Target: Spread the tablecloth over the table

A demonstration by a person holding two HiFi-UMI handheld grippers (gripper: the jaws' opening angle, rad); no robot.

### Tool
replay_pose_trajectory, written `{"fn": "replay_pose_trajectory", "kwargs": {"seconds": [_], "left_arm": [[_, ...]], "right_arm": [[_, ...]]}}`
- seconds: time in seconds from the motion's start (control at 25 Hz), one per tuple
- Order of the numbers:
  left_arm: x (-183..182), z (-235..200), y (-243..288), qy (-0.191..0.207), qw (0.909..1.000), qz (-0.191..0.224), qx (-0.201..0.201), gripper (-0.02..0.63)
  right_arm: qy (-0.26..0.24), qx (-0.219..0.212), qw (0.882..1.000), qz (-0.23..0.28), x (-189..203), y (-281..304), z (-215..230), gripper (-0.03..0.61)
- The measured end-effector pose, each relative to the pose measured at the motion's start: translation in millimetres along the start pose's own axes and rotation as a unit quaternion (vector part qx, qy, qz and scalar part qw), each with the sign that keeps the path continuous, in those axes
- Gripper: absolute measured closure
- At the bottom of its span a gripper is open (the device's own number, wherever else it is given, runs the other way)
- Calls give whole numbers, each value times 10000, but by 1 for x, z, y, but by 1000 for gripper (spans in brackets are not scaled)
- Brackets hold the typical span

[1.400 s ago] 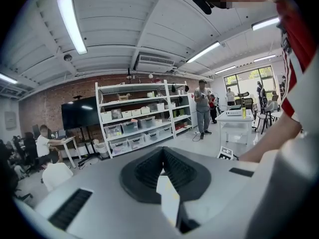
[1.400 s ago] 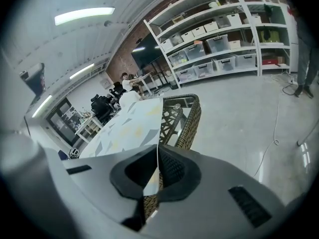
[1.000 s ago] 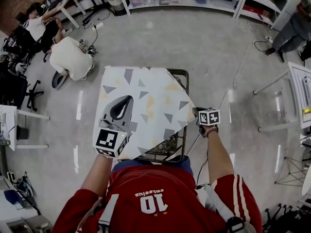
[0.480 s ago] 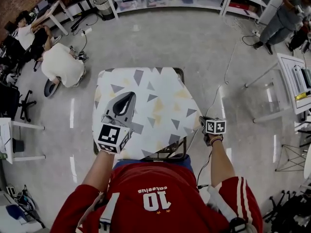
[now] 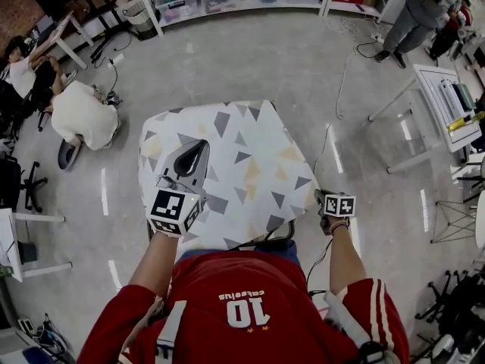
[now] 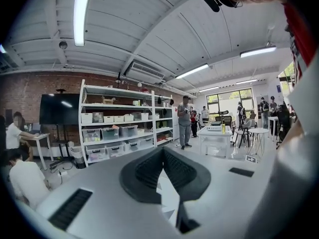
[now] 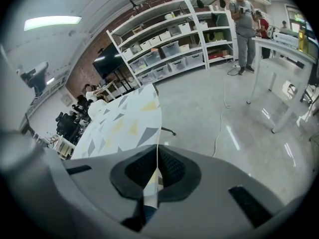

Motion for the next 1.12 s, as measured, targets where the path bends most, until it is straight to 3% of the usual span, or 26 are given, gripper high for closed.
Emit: {"fn": "replay_pose_trajectory", "kwargs": {"seconds": [0.68, 1.12], "left_arm": [[19, 10, -45, 98, 9961, 115, 865, 607], [29, -37, -93, -73, 9977, 202, 648, 607]], "right_arm": [[913, 505, 9936, 427, 117, -51, -23, 565], [1005, 926, 9897, 425, 147, -63, -53, 565]]}}
Point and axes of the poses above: the fingertips, and each gripper's own axes: y forward along the fingers, z to its right, x out of its underside, the point moved 7 cm from there along -y, backward along the fingers, and after that the axes turned 3 degrees about y, right-handed, at the moved point
